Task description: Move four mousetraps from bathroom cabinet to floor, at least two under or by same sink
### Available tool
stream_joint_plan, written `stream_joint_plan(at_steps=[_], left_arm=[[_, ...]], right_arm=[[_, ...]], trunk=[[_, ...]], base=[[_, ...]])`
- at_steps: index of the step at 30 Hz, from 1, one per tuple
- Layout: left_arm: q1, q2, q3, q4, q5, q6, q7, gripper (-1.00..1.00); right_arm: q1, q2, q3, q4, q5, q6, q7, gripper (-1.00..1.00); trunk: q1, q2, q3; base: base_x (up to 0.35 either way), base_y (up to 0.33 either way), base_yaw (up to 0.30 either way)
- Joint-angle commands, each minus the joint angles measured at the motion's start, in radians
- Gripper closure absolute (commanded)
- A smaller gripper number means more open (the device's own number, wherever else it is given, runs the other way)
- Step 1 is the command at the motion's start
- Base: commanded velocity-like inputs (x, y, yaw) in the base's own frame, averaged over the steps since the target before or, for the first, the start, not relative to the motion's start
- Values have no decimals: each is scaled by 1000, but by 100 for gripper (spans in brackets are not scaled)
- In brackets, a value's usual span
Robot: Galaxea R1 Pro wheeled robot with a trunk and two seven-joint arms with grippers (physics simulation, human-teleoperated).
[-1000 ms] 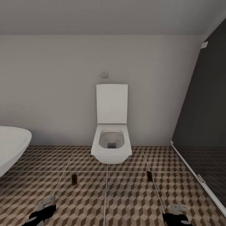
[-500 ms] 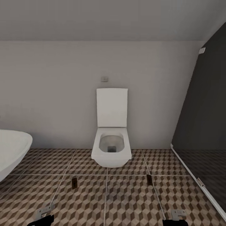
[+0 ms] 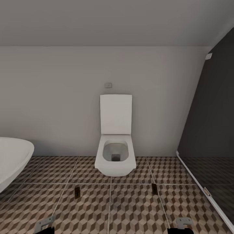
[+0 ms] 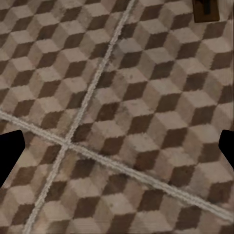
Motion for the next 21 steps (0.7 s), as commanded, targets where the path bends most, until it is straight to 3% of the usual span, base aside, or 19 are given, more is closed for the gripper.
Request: stream_joint_plan(at_steps=[1, 21], left_arm=[[-1, 0, 3, 4, 1, -11, 0, -100], [1, 4, 3, 5, 3, -24, 3, -100]], right_arm=[[-2, 0, -5, 5, 8, -7, -3, -100], [-2, 1, -6, 5, 8, -7, -4, -100]], trunk=[[-4, 7, 2], [-81, 147, 65]], base=[[0, 0, 0], [0, 0, 0]])
